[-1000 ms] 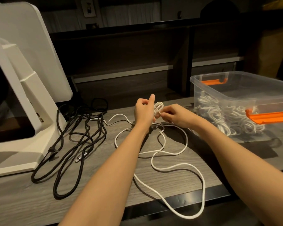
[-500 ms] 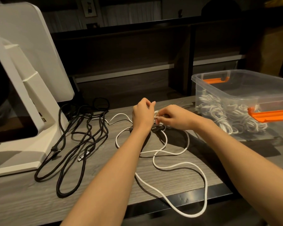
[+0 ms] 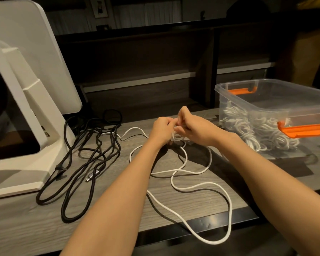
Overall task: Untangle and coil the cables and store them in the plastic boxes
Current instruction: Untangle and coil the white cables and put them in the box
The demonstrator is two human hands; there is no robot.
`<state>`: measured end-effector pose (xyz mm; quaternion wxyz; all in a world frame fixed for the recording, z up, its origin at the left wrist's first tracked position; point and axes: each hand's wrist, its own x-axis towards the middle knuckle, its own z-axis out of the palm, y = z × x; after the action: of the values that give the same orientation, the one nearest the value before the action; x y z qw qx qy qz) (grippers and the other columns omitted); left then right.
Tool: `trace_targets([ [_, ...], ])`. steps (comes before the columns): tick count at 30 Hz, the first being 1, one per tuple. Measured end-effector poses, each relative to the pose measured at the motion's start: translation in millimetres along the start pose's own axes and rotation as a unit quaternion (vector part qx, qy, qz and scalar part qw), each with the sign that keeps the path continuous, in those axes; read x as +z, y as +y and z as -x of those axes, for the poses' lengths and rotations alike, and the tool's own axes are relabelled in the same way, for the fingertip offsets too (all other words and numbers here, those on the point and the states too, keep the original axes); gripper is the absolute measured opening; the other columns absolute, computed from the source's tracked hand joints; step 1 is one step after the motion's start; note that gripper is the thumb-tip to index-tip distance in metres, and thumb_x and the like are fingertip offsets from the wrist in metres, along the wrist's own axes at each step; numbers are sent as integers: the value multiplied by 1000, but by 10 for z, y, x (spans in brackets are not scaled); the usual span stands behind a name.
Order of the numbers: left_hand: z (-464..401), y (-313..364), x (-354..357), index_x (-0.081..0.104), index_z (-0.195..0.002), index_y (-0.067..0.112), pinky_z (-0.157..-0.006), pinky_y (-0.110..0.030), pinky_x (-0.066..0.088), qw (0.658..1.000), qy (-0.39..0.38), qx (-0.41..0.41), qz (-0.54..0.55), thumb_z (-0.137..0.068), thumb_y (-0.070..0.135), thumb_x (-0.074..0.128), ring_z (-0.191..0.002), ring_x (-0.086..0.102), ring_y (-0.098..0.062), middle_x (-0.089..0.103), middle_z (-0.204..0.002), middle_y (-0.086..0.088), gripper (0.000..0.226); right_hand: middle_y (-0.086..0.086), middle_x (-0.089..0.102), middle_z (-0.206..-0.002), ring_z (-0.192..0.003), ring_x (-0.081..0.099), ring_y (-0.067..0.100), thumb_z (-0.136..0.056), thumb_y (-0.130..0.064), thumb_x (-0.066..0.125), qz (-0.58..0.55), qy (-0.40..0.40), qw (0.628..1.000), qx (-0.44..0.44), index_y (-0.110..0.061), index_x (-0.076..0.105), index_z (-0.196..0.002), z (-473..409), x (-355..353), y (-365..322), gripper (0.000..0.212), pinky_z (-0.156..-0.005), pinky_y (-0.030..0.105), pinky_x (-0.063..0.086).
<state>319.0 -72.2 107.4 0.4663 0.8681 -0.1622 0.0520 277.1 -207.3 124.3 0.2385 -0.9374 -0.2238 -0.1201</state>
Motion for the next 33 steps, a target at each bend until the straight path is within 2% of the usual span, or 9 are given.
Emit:
trace_targets([
  [5,4,5,-4,60,-74,12,-44,-18,39,997,-53,-1,50,-105,30,39,-45,51,-8,56,-59,-2,41,-2,65,-94,-84,64,8,-95,-21,55,-234,-15,970,57,-16,54,-96,29,-1,112,5,-77,23,51],
  [9,-6,19,34,62,-73,13,-57,-24,40,993,-91,-21,78,-104,43,36,-50,53,-6,59,-58,2,50,1,67,-77,-65,63,6,-94,-23,56,-395,-56,911,109,-10,64,-86,53,-34,162,17,-57,13,46],
  [13,6,89,-5,61,-88,10,-44,-20,39,964,-161,-56,204,-99,57,32,-43,49,-7,60,-60,0,56,6,59,-69,-61,53,15,-97,-29,52,-326,27,935,135,-6,59,-85,-5,50,181,26,-57,21,42],
  [15,13,71,-18,54,-102,10,-43,-18,39,949,-201,-50,237,-87,60,57,-46,49,-7,60,-73,-4,52,3,56,-64,-58,50,13,-99,-26,50,-284,72,944,152,-6,57,-85,-21,76,199,25,-54,20,40],
  [17,15,40,-34,42,-114,15,-50,-20,43,952,-205,-61,221,-80,42,75,-54,53,-7,60,-93,-8,55,2,55,-60,-52,49,10,-99,-24,49,-285,95,938,174,-9,54,-85,-25,77,211,21,-45,14,39],
  [19,19,25,-28,39,-106,16,-52,-21,45,954,-203,-36,218,-88,20,69,-54,55,-8,61,-93,-10,35,2,55,-60,-49,48,8,-99,-23,48,-301,104,926,203,-12,50,-87,-31,77,224,17,-41,12,38],
  [21,29,39,8,38,-98,13,-50,-21,46,949,-192,-16,250,-93,13,63,-53,54,-12,65,-86,-12,25,1,54,-60,-46,48,6,-100,-22,46,-312,100,918,223,-13,48,-89,-31,73,245,15,-40,13,37],
  [27,68,105,95,42,-115,6,-46,-20,43,960,-122,-2,253,-99,23,53,-54,54,-13,65,-83,-14,26,1,52,-60,-48,47,8,-100,-23,46,-334,107,909,226,-10,48,-95,-34,46,229,14,-40,13,37],
  [33,64,147,151,56,-102,12,-53,-20,50,970,-95,12,224,-100,27,50,-74,60,-12,61,-93,-10,16,3,57,-70,-60,54,10,-98,-23,50,-313,156,908,232,-12,51,-90,-16,38,208,13,-49,14,44],
])
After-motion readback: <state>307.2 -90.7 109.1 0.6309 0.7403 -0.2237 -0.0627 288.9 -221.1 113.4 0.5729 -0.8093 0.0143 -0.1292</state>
